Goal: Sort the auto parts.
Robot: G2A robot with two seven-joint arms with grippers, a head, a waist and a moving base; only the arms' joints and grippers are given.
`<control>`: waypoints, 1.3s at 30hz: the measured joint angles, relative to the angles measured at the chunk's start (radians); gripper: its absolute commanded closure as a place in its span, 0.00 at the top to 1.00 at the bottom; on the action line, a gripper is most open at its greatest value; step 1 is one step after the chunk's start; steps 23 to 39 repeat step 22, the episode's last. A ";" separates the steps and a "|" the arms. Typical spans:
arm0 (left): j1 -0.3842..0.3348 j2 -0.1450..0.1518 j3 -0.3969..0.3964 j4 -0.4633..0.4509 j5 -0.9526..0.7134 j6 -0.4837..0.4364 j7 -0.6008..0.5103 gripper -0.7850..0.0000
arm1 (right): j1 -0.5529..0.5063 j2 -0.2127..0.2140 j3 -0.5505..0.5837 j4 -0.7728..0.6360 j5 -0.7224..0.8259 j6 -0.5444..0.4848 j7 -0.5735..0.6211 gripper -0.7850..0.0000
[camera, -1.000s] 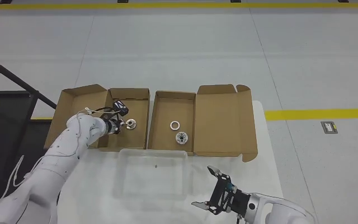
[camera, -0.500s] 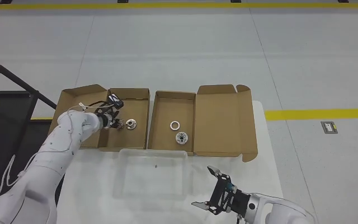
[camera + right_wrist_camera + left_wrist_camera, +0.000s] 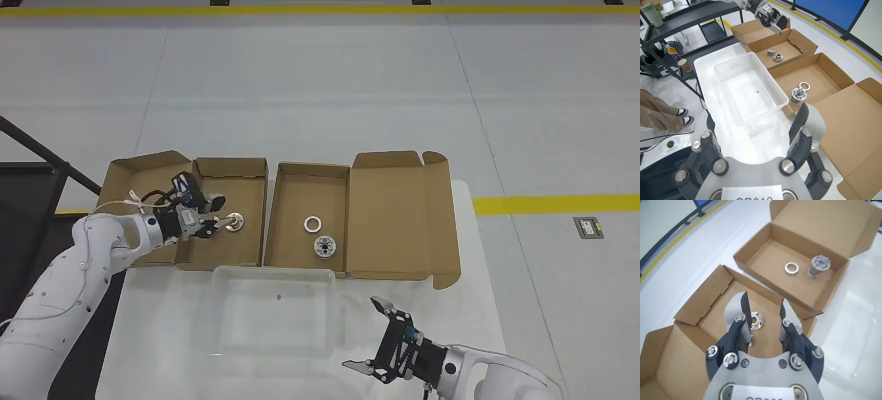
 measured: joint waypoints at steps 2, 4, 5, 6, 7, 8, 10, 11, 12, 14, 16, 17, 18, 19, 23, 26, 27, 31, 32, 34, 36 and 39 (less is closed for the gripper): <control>0.062 0.035 -0.055 -0.081 0.021 -0.030 0.041 0.99 | 0.000 0.000 0.000 0.000 0.000 0.000 0.000 1.00; 0.143 0.073 -0.123 -0.178 0.049 -0.049 0.086 1.00 | 0.000 0.000 0.000 0.000 0.000 0.000 0.000 1.00; 0.180 0.088 -0.152 -0.219 0.062 -0.061 0.106 1.00 | 0.000 0.000 0.000 0.000 0.000 0.000 0.000 1.00; 0.229 0.108 -0.192 -0.270 0.079 -0.074 0.131 1.00 | 0.000 0.000 0.000 0.000 0.000 0.000 0.000 1.00; 0.265 0.121 -0.221 -0.308 0.092 -0.084 0.151 1.00 | 0.000 0.000 0.000 0.000 0.000 0.000 0.000 1.00; 0.301 0.134 -0.249 -0.345 0.105 -0.091 0.172 1.00 | 0.000 0.000 0.000 0.000 0.000 0.000 0.000 1.00; 0.381 0.159 -0.308 -0.426 0.140 -0.095 0.222 1.00 | 0.000 0.000 0.000 0.000 0.000 0.000 0.000 1.00; 0.413 0.169 -0.332 -0.457 0.158 -0.094 0.244 1.00 | 0.000 0.000 0.000 0.000 0.000 0.000 0.000 1.00; 0.453 0.179 -0.363 -0.494 0.187 -0.083 0.272 1.00 | 0.000 0.000 0.000 0.000 0.000 0.000 0.000 1.00; 0.510 0.192 -0.402 -0.546 0.243 -0.054 0.311 1.00 | 0.000 0.000 0.000 0.000 0.000 0.000 0.000 1.00; 0.537 0.196 -0.413 -0.565 0.273 -0.043 0.327 1.00 | 0.000 0.000 0.000 0.000 0.000 0.000 0.000 1.00; 0.535 0.196 -0.413 -0.564 0.271 -0.043 0.326 1.00 | 0.000 0.000 0.000 0.000 0.000 0.000 0.000 1.00; 0.532 0.196 -0.411 -0.562 0.267 -0.044 0.325 1.00 | 0.000 0.000 0.000 0.000 0.000 0.000 0.000 1.00; 0.531 0.195 -0.411 -0.562 0.266 -0.044 0.324 1.00 | 0.000 0.000 0.000 0.000 0.000 0.000 0.000 1.00; 0.530 0.195 -0.411 -0.561 0.265 -0.045 0.324 1.00 | 0.000 0.000 0.000 0.000 0.000 0.000 0.000 1.00; 0.530 0.195 -0.411 -0.561 0.265 -0.045 0.324 1.00 | 0.000 0.000 0.000 0.000 0.000 0.000 0.000 1.00; 0.530 0.195 -0.411 -0.561 0.265 -0.045 0.324 1.00 | 0.000 0.000 0.000 0.000 0.000 0.000 0.000 1.00; 0.530 0.195 -0.411 -0.561 0.265 -0.045 0.324 1.00 | 0.000 0.000 0.000 0.000 0.000 0.000 0.000 1.00; 0.530 0.195 -0.411 -0.561 0.265 -0.045 0.324 1.00 | 0.000 0.000 0.000 0.000 0.000 0.000 0.000 1.00; 0.530 0.195 -0.411 -0.561 0.265 -0.045 0.324 1.00 | 0.000 0.000 0.000 0.000 0.000 0.000 0.000 1.00; 0.530 0.195 -0.411 -0.561 0.265 -0.045 0.324 1.00 | 0.000 0.000 0.000 0.000 0.000 0.000 0.000 1.00; 0.530 0.195 -0.411 -0.561 0.265 -0.045 0.324 1.00 | 0.000 0.000 0.000 0.000 0.000 0.000 0.000 1.00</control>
